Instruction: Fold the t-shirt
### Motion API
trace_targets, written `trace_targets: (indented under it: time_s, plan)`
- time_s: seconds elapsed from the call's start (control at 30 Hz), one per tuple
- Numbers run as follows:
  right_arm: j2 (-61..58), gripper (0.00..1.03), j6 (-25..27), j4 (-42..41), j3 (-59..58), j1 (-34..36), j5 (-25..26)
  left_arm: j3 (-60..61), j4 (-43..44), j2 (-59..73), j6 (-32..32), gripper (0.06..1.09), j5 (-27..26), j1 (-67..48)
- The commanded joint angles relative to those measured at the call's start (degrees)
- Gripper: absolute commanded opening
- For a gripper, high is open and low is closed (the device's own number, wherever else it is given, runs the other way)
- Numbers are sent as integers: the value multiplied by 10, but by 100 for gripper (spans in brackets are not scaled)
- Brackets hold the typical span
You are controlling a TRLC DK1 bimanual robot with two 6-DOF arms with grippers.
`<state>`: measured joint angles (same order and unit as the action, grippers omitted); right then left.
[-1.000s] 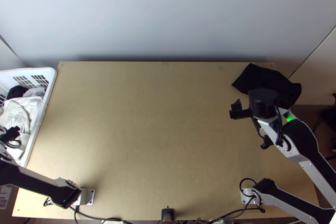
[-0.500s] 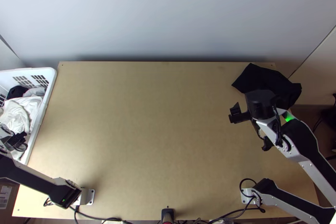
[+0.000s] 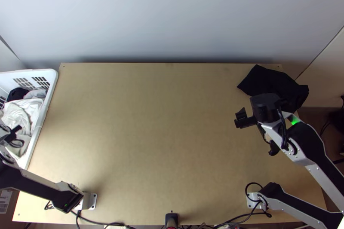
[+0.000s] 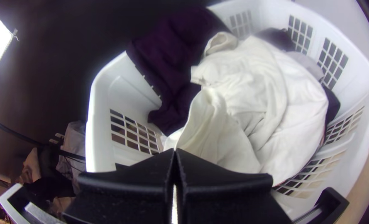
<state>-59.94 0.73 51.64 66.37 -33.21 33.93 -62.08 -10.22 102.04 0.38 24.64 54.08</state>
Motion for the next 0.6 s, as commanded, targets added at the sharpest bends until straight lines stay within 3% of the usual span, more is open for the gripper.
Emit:
trace_targets:
  time_s: [0.0,0.03,0.1,0.3,0.57]
  plan:
    - [3,98,81,-3,-3,8,1,-9,-20,-135,-9,10,-9,-42]
    - [2,98,116,-12,-4,9,1,-12,-20,-159,-9,10,-17,-49]
    - [0,98,133,-23,3,10,1,-19,-23,-208,-17,10,-19,-67]
    - [-2,98,87,-28,39,42,-1,-59,-36,-334,-21,10,-104,-116]
    - [4,98,74,-28,36,43,-1,-207,-107,-366,-29,10,-104,-194]
